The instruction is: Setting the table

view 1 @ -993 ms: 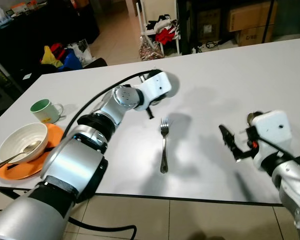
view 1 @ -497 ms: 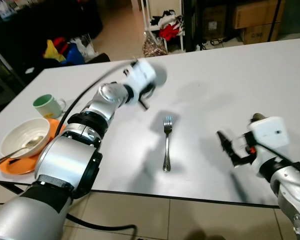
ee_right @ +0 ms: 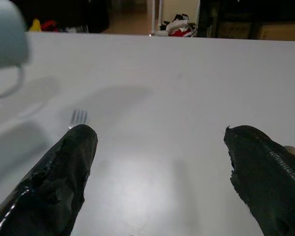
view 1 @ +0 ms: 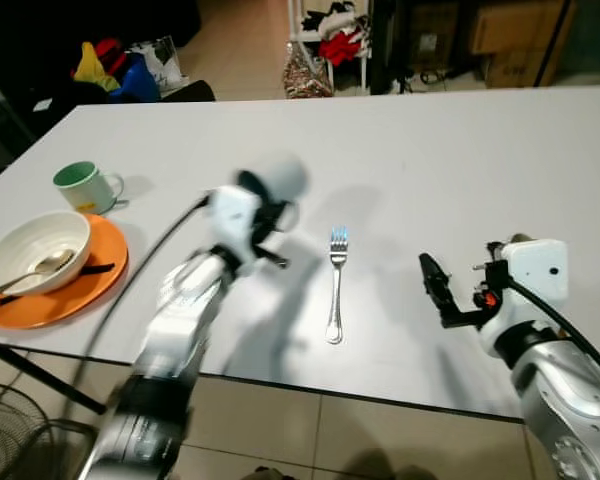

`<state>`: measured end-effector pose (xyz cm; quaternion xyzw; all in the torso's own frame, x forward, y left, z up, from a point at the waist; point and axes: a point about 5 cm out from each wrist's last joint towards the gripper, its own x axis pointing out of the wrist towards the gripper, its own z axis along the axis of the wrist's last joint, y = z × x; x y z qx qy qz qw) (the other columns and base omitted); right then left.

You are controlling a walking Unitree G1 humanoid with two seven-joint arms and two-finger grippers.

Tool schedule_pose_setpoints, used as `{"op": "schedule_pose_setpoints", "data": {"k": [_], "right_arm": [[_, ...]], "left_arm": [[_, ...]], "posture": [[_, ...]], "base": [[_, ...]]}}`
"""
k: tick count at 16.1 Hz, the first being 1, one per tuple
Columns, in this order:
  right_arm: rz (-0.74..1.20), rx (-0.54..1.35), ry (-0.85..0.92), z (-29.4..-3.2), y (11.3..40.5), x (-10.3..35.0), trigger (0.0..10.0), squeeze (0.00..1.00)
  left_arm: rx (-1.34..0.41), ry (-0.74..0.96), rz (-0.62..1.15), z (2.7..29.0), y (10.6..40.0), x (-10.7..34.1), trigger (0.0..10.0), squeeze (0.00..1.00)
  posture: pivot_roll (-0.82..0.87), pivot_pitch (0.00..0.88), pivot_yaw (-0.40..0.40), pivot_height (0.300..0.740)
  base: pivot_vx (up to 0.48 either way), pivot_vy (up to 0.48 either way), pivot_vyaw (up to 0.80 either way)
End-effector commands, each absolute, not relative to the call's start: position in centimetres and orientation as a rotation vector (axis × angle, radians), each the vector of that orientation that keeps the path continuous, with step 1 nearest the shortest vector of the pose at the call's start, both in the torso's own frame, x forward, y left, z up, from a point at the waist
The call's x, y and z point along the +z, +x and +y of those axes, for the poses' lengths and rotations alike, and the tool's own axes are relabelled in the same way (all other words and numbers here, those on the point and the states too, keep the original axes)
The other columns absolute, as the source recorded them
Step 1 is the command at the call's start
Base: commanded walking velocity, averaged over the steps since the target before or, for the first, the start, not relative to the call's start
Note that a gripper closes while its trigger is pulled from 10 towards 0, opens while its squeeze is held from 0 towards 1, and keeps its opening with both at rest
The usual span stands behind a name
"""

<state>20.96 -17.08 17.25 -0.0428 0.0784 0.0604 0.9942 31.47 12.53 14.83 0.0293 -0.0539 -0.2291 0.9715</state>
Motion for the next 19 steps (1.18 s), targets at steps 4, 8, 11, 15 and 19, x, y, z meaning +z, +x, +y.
{"op": "schedule_pose_setpoints", "data": {"k": [4, 8, 11, 15, 19], "right_arm": [[0.143, 0.135, -0.042, -17.1, 21.4, 17.0, 10.0, 0.0], [0.175, 0.166, -0.058, -16.9, 21.4, 16.2, 10.0, 0.0], [0.176, 0.156, -0.073, -17.3, 21.2, 16.1, 10.0, 0.0], [0.178, 0.149, -0.078, -17.2, 20.2, 16.3, 10.0, 0.0], [0.153, 0.141, -0.093, -17.1, 21.0, 16.4, 10.0, 0.0]], "left_arm": [[-0.364, 0.112, -0.163, 13.8, 30.2, 17.7, 10.0, 0.0], [-0.361, 0.132, -0.097, 14.0, 29.2, 17.3, 10.0, 0.0], [-0.355, 0.138, -0.059, 14.5, 28.8, 16.9, 10.0, 0.0], [-0.36, 0.113, -0.038, 14.4, 29.0, 16.7, 10.0, 0.0], [-0.373, 0.072, -0.035, 13.8, 30.4, 16.5, 10.0, 0.0]], "posture": [[-0.07, 0.0, 0.114, 0.74], [-0.05, 0.0, 0.121, 0.74], [-0.07, 0.0, 0.128, 0.74], [-0.13, 0.0, 0.14, 0.74], [-0.11, 0.0, 0.144, 0.74]], "base": [[0.07, 0.0, -0.6], [0.272, 0.0, 0.0], [0.08, 0.0, 0.0], [0.082, 0.0, 0.0], [0.361, 0.0, 0.0]]}}
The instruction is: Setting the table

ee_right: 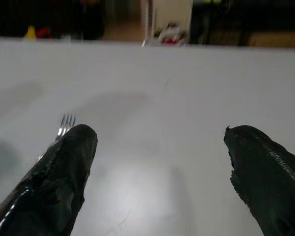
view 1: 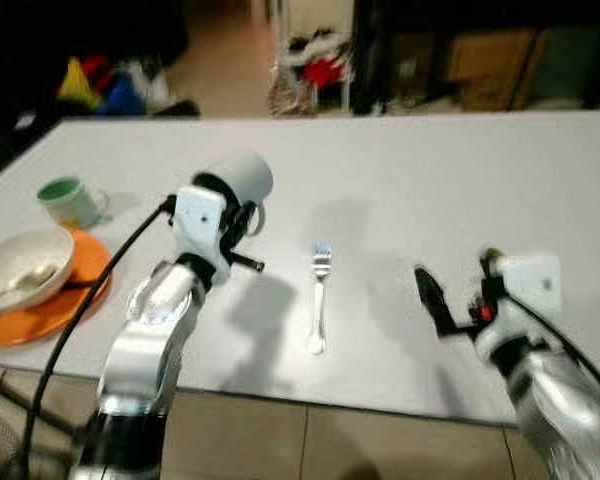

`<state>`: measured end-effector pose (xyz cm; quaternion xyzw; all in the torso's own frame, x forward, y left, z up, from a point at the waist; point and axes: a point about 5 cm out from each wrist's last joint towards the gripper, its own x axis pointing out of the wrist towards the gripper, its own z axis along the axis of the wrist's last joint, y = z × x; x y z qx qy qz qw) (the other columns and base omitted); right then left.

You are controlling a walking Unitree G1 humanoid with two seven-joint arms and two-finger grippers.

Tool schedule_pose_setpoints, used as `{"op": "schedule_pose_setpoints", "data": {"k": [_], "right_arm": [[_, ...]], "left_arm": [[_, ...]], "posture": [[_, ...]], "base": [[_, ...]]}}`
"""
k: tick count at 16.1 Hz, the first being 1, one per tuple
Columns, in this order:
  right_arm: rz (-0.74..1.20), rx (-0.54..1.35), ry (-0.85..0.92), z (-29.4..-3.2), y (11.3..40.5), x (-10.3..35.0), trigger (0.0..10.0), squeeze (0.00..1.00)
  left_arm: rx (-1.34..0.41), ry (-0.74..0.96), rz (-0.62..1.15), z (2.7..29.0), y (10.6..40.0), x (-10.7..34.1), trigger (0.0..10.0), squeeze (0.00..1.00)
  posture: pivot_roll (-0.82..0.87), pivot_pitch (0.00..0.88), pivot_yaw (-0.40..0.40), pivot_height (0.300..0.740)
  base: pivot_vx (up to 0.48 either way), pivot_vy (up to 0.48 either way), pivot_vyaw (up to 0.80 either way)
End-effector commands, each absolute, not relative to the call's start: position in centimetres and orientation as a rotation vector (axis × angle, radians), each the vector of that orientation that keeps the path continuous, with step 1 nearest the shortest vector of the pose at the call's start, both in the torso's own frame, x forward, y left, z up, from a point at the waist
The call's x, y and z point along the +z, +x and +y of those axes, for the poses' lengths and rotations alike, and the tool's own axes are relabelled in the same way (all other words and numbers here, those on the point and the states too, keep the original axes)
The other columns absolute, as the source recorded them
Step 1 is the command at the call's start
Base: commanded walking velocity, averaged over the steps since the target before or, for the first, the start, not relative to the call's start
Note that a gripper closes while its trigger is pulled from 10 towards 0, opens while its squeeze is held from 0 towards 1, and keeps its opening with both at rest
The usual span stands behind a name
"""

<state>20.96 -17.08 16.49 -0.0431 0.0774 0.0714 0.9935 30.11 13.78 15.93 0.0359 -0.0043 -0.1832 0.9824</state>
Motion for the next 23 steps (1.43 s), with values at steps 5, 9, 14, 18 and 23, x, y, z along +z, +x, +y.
{"op": "schedule_pose_setpoints", "data": {"k": [5, 9, 14, 18, 23], "right_arm": [[0.122, 0.148, -0.143, -18.0, 22.4, 17.5, 10.0, 0.0], [0.122, 0.181, -0.133, -17.3, 22.1, 17.2, 10.0, 0.0], [0.112, 0.258, -0.144, -16.4, 23.0, 17.4, 10.0, 0.0], [0.112, 0.3, -0.167, -16.1, 23.2, 17.4, 10.0, 0.0], [0.139, 0.355, -0.178, -15.5, 22.7, 16.9, 10.0, 0.0]], "left_arm": [[-0.375, 0.081, -0.05, 14.2, 32.5, 17.2, 10.0, 0.0], [-0.323, 0.021, -0.061, 14.7, 31.4, 16.2, 10.0, 0.0], [-0.264, 0.019, -0.065, 15.9, 31.0, 16.1, 10.0, 0.0], [-0.253, 0.048, -0.062, 16.6, 30.4, 16.2, 10.0, 0.0], [-0.528, 0.339, 0.064, 15.5, 32.2, 15.2, 10.0, 0.0]], "posture": [[-0.11, 0.0, 0.141, 0.74], [-0.09, 0.0, 0.11, 0.74], [-0.06, 0.0, 0.074, 0.74], [-0.03, 0.0, 0.057, 0.74], [-0.05, 0.0, 0.097, 0.74]], "base": [[0.07, 0.0, 0.0], [0.24, 0.0, -0.74], [0.406, 0.0, -0.13], [0.196, 0.0, 0.0], [0.0, 0.0, 0.0]]}}
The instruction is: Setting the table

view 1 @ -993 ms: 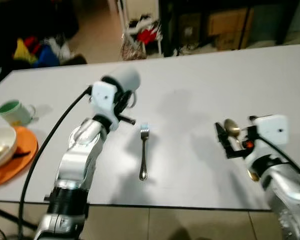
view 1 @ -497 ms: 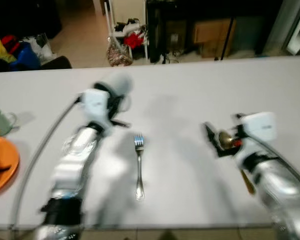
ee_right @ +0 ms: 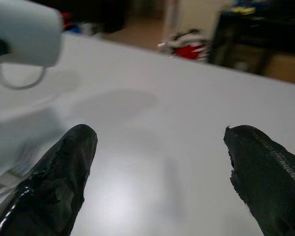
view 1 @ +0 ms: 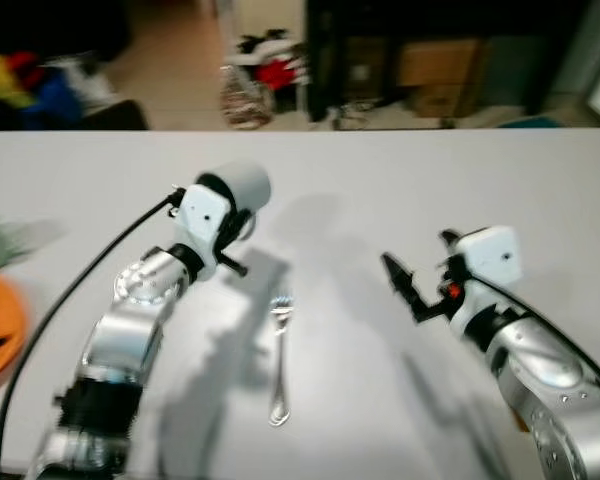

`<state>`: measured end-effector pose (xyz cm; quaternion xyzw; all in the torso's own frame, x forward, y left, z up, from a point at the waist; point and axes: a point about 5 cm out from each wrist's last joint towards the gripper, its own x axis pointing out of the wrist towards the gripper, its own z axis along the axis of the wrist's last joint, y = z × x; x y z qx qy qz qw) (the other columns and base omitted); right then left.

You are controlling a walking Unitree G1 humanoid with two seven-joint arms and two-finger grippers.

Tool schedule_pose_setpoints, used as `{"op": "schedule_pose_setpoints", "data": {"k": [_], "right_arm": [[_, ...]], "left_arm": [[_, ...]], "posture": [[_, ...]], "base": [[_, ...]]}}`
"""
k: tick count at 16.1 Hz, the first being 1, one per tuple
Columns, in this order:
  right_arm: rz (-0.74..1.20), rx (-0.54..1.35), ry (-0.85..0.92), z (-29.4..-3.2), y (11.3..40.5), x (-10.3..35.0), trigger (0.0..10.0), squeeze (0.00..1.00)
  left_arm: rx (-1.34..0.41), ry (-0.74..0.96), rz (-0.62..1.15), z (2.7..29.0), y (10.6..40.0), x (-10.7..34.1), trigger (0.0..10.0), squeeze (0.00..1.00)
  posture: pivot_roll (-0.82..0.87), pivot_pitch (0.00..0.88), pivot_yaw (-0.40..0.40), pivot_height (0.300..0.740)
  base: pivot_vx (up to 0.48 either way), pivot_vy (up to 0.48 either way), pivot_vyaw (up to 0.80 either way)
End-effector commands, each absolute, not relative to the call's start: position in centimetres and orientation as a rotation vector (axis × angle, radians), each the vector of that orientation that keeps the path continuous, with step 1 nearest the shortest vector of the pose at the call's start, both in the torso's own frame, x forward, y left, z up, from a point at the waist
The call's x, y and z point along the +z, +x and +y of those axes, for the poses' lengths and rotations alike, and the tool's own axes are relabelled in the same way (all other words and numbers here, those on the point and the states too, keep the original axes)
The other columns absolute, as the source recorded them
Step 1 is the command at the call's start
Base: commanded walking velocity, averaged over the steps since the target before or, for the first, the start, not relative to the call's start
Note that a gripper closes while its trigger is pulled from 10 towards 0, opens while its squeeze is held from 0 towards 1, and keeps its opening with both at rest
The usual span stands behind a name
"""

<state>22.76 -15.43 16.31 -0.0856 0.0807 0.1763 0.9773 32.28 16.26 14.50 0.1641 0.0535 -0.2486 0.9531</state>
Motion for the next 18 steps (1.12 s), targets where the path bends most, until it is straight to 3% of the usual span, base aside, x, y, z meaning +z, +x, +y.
{"op": "schedule_pose_setpoints", "data": {"k": [1, 4, 8, 14, 18], "right_arm": [[0.146, 0.372, -0.196, -15.5, 22.5, 16.8, 10.0, 0.0], [0.175, 0.429, -0.26, -15.7, 21.9, 16.6, 10.0, 0.0], [0.291, 0.612, -0.345, -14.9, 19.8, 16.2, 10.0, 0.0], [0.385, 0.695, -0.37, -14.4, 17.5, 15.8, 10.0, 0.0], [0.43, 0.757, -0.362, -14.3, 16.5, 15.9, 10.0, 0.0]], "left_arm": [[-0.57, 0.39, 0.077, 15.4, 33.0, 15.4, 10.0, 0.0], [-0.707, 0.497, 0.094, 14.2, 35.3, 16.3, 10.0, 0.0], [-0.951, 0.77, 0.203, 12.1, 38.0, 17.1, 10.0, 0.0], [-1.121, 1.102, 0.328, 12.1, 38.9, 18.7, 10.0, 0.0], [-1.253, 1.116, 0.436, 12.7, 38.5, 19.4, 10.0, 0.0]], "posture": [[-0.07, 0.0, 0.116, 0.74], [-0.1, 0.0, 0.161, 0.74], [-0.14, 0.0, 0.186, 0.74], [-0.18, 0.0, 0.242, 0.74], [-0.17, 0.0, 0.239, 0.74]], "base": [[0.0, 0.0, 0.0], [0.0, 0.0, 0.0], [0.0, 0.0, 0.0], [0.0, 0.0, 0.0], [0.0, 0.0, 0.0]]}}
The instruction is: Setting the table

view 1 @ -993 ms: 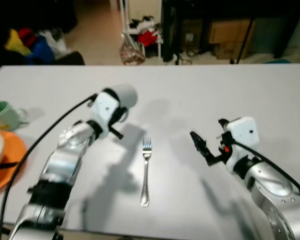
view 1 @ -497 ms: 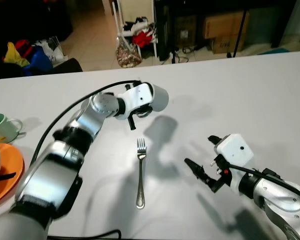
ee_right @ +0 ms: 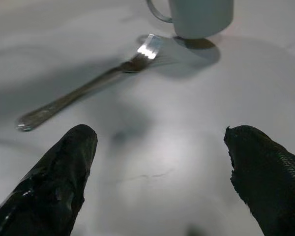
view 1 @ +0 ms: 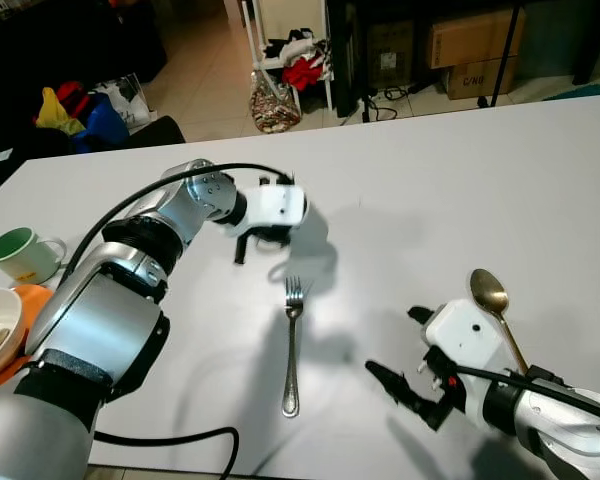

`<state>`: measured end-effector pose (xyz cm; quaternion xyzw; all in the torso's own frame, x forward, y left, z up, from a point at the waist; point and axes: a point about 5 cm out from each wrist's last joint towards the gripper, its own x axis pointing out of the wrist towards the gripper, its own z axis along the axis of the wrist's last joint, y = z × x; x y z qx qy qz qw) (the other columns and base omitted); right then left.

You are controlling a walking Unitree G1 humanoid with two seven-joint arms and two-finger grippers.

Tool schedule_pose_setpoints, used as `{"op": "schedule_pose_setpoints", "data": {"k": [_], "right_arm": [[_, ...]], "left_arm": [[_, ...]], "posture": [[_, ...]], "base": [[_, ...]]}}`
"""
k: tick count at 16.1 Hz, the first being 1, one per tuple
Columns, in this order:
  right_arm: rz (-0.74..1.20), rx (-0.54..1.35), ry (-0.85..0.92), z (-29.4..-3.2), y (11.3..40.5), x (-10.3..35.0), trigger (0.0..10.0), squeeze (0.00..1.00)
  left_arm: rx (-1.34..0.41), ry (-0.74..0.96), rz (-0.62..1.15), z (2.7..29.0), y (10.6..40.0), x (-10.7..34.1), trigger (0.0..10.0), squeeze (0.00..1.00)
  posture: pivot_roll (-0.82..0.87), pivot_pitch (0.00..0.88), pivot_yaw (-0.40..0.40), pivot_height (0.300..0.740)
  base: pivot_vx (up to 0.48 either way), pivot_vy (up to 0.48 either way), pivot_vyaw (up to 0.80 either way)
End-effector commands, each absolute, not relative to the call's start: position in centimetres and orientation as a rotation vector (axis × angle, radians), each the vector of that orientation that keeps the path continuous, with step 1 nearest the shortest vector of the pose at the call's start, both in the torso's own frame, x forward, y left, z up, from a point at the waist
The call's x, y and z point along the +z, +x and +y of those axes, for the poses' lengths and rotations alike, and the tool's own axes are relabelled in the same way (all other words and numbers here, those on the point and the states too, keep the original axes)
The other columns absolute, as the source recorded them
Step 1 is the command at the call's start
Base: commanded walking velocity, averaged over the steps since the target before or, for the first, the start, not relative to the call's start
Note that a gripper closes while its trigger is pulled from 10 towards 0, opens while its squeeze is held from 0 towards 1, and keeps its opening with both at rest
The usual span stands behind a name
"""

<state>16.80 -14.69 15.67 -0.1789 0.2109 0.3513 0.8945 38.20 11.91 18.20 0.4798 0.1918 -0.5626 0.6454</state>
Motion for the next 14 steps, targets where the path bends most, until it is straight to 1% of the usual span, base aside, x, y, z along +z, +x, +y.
{"op": "schedule_pose_setpoints", "data": {"k": [1, 3, 4, 7, 9, 11, 12, 13, 14], "right_arm": [[0.437, 0.772, -0.365, -14.3, 16.5, 16.0, 10.0, 0.0], [0.455, 0.809, -0.355, -14.0, 16.2, 15.9, 10.0, 0.0], [0.465, 0.816, -0.351, -14.0, 16.0, 15.8, 10.0, 0.0], [0.477, 0.82, -0.339, -13.9, 15.8, 15.8, 10.0, 0.0], [0.448, 0.8, -0.349, -13.9, 16.0, 16.0, 10.0, 0.0], [0.362, 0.754, -0.324, -13.8, 16.7, 16.9, 10.0, 0.0], [0.352, 0.754, -0.317, -13.7, 16.7, 17.1, 10.0, 0.0], [0.356, 0.763, -0.311, -13.5, 16.6, 17.0, 10.0, 0.0], [0.359, 0.764, -0.309, -13.5, 16.6, 17.0, 10.0, 0.0]], "left_arm": [[-1.263, 1.125, 0.447, 12.9, 38.6, 19.6, 10.0, 0.0], [-1.305, 1.115, 0.489, 13.0, 38.5, 20.0, 10.0, 0.0], [-1.294, 1.148, 0.497, 13.1, 38.5, 20.0, 10.0, 0.0], [-1.31, 1.166, 0.533, 13.0, 38.5, 19.7, 10.0, 0.0], [-1.317, 1.2, 0.563, 13.0, 38.4, 19.3, 10.0, 0.0], [-1.319, 1.202, 0.573, 12.9, 38.3, 19.1, 10.0, 0.0], [-1.324, 1.195, 0.57, 12.8, 38.3, 19.1, 10.0, 0.0], [-1.324, 1.192, 0.559, 12.6, 38.3, 19.1, 10.0, 0.22], [-1.326, 1.184, 0.558, 12.5, 38.3, 19.1, 10.0, 0.6]], "posture": [[-0.17, 0.0, 0.24, 0.74], [-0.17, 0.0, 0.247, 0.74], [-0.18, 0.0, 0.255, 0.74], [-0.19, 0.0, 0.266, 0.74], [-0.19, 0.0, 0.271, 0.74], [-0.19, 0.0, 0.27, 0.74], [-0.19, 0.0, 0.27, 0.74], [-0.19, 0.0, 0.271, 0.74], [-0.19, 0.0, 0.271, 0.74]], "base": [[0.0, 0.0, 0.0], [0.0, 0.0, 0.0], [0.0, 0.0, 0.0], [0.0, 0.0, 0.0], [0.0, 0.0, 0.0], [0.0, 0.0, 0.0], [0.0, 0.0, 0.0], [0.0, 0.0, 0.0], [0.0, 0.0, 0.0]]}}
